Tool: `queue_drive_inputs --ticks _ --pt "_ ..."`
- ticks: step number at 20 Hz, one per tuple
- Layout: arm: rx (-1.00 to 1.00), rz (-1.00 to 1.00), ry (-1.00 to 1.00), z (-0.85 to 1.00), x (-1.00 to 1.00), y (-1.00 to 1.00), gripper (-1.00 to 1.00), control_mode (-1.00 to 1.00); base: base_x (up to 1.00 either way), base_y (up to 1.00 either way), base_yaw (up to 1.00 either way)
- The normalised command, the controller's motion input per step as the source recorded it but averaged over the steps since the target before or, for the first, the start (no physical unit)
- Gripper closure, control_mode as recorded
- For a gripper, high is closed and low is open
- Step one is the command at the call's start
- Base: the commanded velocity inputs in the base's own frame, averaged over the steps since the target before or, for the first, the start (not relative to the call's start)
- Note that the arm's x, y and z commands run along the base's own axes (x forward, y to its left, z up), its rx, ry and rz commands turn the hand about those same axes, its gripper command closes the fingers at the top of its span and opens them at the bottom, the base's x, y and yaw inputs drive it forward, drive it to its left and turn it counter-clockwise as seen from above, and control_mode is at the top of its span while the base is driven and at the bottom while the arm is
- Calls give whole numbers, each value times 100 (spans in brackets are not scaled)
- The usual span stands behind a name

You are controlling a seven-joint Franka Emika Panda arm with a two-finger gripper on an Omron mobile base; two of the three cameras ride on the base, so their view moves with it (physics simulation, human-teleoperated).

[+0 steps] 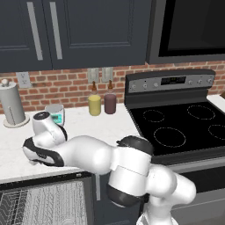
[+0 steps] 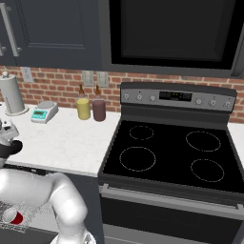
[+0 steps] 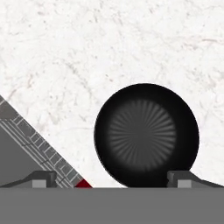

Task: Pick up the cup and bowl from the counter, place them in the dishwasher, and close the dishwasher door.

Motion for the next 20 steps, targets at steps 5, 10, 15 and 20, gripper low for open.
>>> queue_drive_inputs --ticks 5,10,15,20 --pt "0 0 0 -8 26 15 -100 -100 0 0 0" --pt "-1 0 0 -13 22 28 -100 -100 0 0 0" --pt "0 -1 0 -11 6 10 -100 -100 0 0 0" --pt "0 -6 2 -13 0 3 -100 -100 0 0 0"
